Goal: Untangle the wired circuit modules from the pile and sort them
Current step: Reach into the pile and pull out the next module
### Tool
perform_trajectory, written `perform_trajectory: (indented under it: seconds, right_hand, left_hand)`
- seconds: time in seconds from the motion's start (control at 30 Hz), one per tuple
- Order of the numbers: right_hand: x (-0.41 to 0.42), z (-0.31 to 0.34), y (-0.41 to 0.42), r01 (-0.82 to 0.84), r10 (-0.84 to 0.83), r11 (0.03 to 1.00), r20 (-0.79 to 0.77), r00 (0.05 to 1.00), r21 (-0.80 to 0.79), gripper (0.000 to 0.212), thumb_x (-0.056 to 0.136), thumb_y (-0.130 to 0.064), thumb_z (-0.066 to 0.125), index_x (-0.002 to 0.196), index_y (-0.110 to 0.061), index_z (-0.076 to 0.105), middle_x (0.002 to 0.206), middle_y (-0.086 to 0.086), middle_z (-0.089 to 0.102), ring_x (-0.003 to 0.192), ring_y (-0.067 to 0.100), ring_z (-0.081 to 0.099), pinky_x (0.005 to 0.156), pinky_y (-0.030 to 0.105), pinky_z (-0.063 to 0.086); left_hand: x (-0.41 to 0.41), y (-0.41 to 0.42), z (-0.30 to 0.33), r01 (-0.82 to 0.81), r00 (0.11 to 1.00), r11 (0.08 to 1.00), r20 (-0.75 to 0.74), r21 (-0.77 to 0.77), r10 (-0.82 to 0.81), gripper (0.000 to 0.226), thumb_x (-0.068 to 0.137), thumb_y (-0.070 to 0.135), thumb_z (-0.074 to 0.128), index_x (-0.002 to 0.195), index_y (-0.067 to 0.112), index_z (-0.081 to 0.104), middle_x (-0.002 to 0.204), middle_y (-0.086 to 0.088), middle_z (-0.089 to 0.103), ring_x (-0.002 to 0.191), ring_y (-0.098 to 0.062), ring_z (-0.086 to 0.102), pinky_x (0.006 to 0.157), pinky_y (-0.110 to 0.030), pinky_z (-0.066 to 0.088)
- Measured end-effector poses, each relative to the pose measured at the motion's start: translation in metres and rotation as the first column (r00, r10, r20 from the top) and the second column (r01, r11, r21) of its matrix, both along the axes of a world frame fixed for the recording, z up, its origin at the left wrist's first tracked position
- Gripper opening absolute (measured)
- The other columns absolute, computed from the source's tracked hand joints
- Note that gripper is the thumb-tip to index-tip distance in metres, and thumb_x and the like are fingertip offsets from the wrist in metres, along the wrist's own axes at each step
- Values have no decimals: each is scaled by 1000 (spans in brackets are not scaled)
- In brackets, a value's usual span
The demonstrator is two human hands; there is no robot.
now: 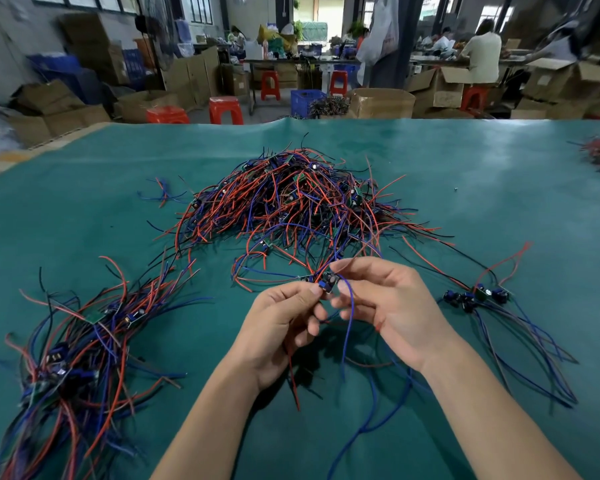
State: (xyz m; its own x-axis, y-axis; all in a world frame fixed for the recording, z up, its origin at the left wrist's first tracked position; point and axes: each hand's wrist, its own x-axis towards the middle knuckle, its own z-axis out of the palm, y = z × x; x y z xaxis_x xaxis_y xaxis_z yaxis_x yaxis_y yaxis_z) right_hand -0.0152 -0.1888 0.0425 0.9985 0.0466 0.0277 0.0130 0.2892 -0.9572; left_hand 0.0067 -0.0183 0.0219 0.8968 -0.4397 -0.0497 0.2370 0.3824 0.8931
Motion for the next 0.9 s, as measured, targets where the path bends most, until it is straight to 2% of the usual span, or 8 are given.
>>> perform_trajectory:
  seconds: [0.1, 0.2, 0.37, 0.47, 0.7, 0.8, 0.87, 0.9]
  right_hand:
    - [1, -2, 0, 7, -6, 995, 11, 1000, -96, 24, 70, -19, 81, 94, -13, 80, 83, 9, 74, 62, 18, 67, 54, 23, 53]
    - [2, -3, 0, 102, -103, 993, -18, 995, -52, 24, 66, -24, 84, 86, -12, 82, 84, 8, 74, 59, 15, 65, 51, 20, 50]
    - [5, -1, -4, 269, -269, 956, 13, 963, -118, 5, 79, -9, 81, 77, -5, 78, 72, 6, 71, 58, 13, 62, 49, 19, 47]
    - [8, 2, -16, 450, -445, 884, 70, 893, -127, 11, 85, 1, 76, 77, -6, 75, 64, 4, 68, 54, 10, 62, 49, 17, 47]
    - [13, 1, -38, 704, -709, 699, -11, 705, 126, 17, 90, 3, 72, 76, -7, 68, 62, 1, 67, 53, 11, 63, 57, 21, 55]
    - [13, 3, -46, 776, -788, 565, -92, 608, 280, 12, 95, 2, 67, 85, -5, 65, 66, 3, 69, 58, 10, 67, 68, 23, 58]
    - [13, 6, -48, 800, -815, 527, -96, 571, 289, 5, 96, 1, 66, 96, -3, 62, 75, 10, 68, 62, 14, 69, 72, 25, 59]
    - [13, 7, -46, 797, -808, 554, -77, 585, 240, 4, 97, -2, 65, 96, -5, 63, 76, 11, 68, 61, 15, 68, 68, 26, 59]
  left_hand:
    - [0, 1, 1, 21, 1000, 999, 2, 38, -21, 16, 82, 19, 65, 69, 16, 74, 59, -3, 59, 41, -7, 47, 35, -14, 31]
    - [0, 1, 0, 42, 999, 998, 21, 56, -44, 14, 82, 18, 66, 69, 16, 72, 58, -2, 57, 41, -7, 46, 35, -14, 31]
    - [-1, 1, 0, 66, 996, 992, 57, 106, -73, 9, 81, 20, 69, 73, 14, 68, 57, -2, 55, 39, -6, 43, 35, -13, 30]
    - [-2, 1, 1, 83, 992, 987, 86, 139, -96, 11, 81, 20, 68, 71, 16, 68, 57, -2, 55, 39, -5, 43, 35, -13, 29]
    - [-4, -1, -2, 101, 982, 967, 133, 232, -135, 10, 92, 10, 64, 89, 2, 61, 58, -1, 57, 41, -7, 45, 38, -14, 31]
    - [-2, 0, -1, 71, 988, 977, 121, 202, -97, 11, 92, 12, 63, 82, 8, 62, 61, -2, 58, 43, -8, 48, 39, -15, 33]
    - [0, 0, -2, 10, 995, 989, 100, 147, -25, 11, 91, 14, 63, 81, 11, 62, 64, -3, 60, 47, -9, 52, 41, -15, 36]
    - [1, 0, -2, -14, 996, 993, 86, 114, 4, 8, 90, 15, 63, 84, 10, 62, 67, -4, 62, 50, -10, 55, 43, -16, 38]
